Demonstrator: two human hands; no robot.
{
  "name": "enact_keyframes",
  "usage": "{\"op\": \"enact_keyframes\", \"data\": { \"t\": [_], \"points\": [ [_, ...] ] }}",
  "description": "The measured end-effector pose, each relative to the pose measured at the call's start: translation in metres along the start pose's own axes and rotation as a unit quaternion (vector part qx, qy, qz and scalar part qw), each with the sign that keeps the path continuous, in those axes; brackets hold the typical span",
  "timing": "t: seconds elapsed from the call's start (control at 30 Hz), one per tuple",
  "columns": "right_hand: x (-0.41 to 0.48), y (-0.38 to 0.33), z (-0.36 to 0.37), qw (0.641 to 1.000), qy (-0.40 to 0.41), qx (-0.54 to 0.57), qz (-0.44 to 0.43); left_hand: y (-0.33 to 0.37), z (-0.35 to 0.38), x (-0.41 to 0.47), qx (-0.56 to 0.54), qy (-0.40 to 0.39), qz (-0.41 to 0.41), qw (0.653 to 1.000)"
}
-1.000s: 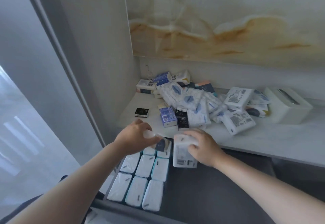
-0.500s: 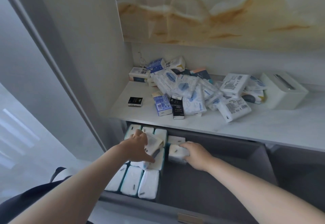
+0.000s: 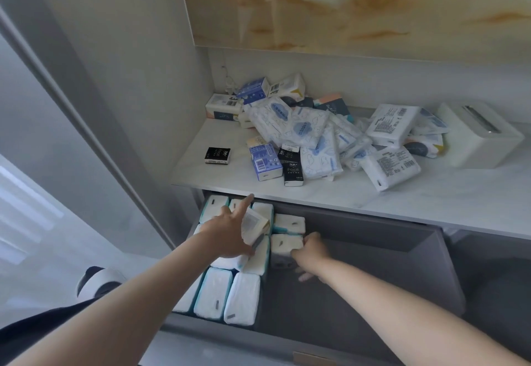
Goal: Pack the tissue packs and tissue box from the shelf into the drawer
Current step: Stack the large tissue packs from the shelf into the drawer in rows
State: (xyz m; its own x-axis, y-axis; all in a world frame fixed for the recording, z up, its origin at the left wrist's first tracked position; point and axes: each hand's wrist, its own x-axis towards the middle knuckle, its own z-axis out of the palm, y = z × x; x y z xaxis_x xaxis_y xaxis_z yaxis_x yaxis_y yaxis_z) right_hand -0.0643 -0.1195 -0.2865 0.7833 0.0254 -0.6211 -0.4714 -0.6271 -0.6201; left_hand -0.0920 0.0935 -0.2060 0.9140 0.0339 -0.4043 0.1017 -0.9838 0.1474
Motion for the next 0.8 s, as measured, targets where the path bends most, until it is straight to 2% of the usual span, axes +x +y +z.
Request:
{"op": "enact_keyframes", "data": {
  "t": [0.07,0.17,0.23,0.3,0.4,0.43,0.5,0.57,0.63,0.7,0.8],
  "points": [
    [0.005,-0.001,0.004,0.996,-0.015,0.084,0.040,0.002,0.002,0.000,0.014,-0.010,0.000,1.000],
    [0.005,-0.002,-0.002,0.994,-0.051,0.086,0.053,0.006,0.004,-0.001,-0.025,-0.020,-0.015,0.999],
    [-0.002,-0.004,-0.010,0.995,-0.078,0.019,0.066,0.008,0.002,-0.002,-0.044,-0.015,-0.008,0.999],
    [-0.011,-0.009,-0.018,0.993,-0.052,-0.081,0.068,0.010,-0.001,-0.002,-0.057,-0.010,0.002,0.998],
    [-0.019,-0.015,-0.028,0.977,0.031,-0.208,-0.037,0.011,-0.005,-0.003,-0.107,-0.027,0.008,0.994],
    [-0.022,-0.016,-0.031,0.976,0.032,-0.202,-0.080,0.011,-0.007,-0.003,-0.121,-0.031,0.011,0.992],
    [-0.033,-0.025,-0.032,0.983,-0.029,-0.114,-0.140,0.011,-0.008,-0.005,-0.140,-0.030,0.019,0.990],
    [-0.050,-0.035,-0.031,0.981,-0.114,-0.006,-0.154,0.014,-0.007,-0.006,-0.155,-0.013,0.032,0.987],
    [-0.063,-0.040,-0.028,0.975,-0.163,0.056,-0.143,0.020,-0.005,-0.009,-0.184,0.007,0.043,0.982],
    [-0.067,-0.041,-0.028,0.972,-0.165,0.071,-0.148,0.026,-0.004,-0.011,-0.223,0.027,0.065,0.972],
    [-0.062,-0.041,-0.045,0.980,-0.111,0.026,-0.163,0.035,-0.004,-0.019,-0.301,0.041,0.099,0.948]
  ]
}}
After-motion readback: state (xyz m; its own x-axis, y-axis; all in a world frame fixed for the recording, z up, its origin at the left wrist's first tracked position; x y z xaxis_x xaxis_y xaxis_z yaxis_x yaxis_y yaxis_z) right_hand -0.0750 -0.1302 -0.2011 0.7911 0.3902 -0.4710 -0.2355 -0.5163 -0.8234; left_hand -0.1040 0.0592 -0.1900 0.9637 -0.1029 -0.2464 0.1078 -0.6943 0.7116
